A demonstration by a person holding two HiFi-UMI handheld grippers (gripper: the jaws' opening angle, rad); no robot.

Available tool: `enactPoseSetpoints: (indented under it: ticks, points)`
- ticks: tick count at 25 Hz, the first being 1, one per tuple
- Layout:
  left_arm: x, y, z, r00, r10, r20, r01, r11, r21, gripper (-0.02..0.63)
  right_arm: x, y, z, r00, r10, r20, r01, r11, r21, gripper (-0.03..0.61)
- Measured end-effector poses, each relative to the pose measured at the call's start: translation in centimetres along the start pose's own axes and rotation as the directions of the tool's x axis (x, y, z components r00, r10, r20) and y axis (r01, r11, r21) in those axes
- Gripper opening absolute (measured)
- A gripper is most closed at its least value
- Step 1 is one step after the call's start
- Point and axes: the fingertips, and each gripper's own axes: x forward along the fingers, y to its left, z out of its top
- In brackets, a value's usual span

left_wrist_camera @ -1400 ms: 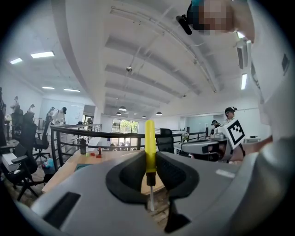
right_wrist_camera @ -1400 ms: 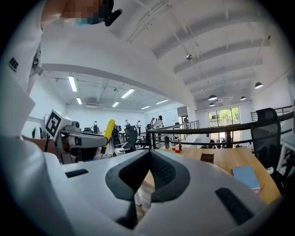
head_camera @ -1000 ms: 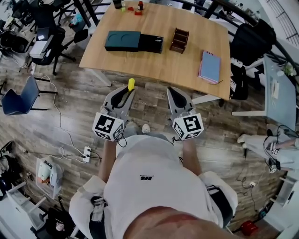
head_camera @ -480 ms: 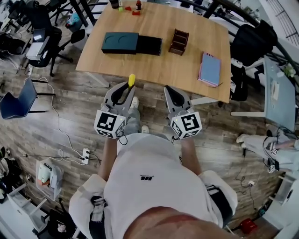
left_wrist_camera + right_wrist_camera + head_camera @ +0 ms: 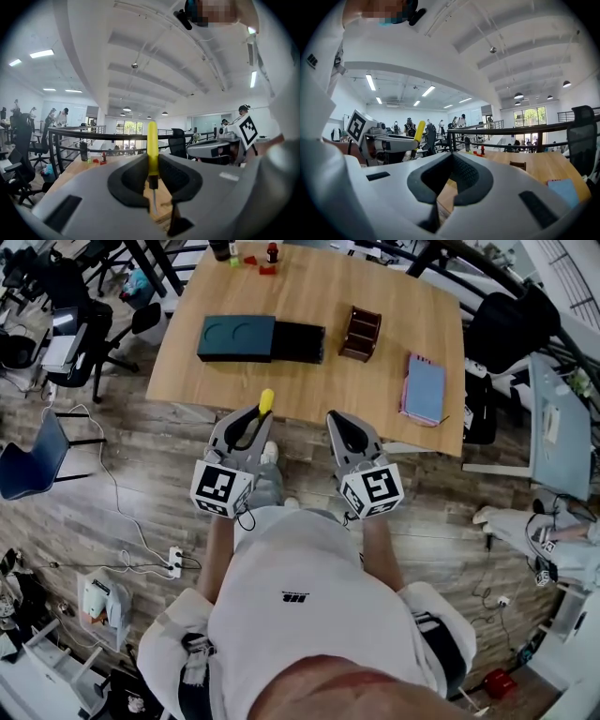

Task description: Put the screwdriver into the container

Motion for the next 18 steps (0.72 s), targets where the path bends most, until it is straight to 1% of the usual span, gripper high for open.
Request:
enactPoseSetpoints:
  ticks: [9, 18]
  points:
    - [5.2, 6.0, 0.0, 0.997, -0.072, -0.040, 0.071, 0.997, -0.020, 0.075, 6.8, -2.9, 0.5, 0.998, -0.055, -0.036, 0.056, 0.998, 0.024, -0.005]
    - [10.9, 11.4, -0.7, 0.984, -0.164, -0.065, 0.160, 0.985, -0.059, 0.075, 13.1, -5.8, 0.3, 0.989, -0.120, -0.081, 0.123, 0.991, 0.042, -0.005]
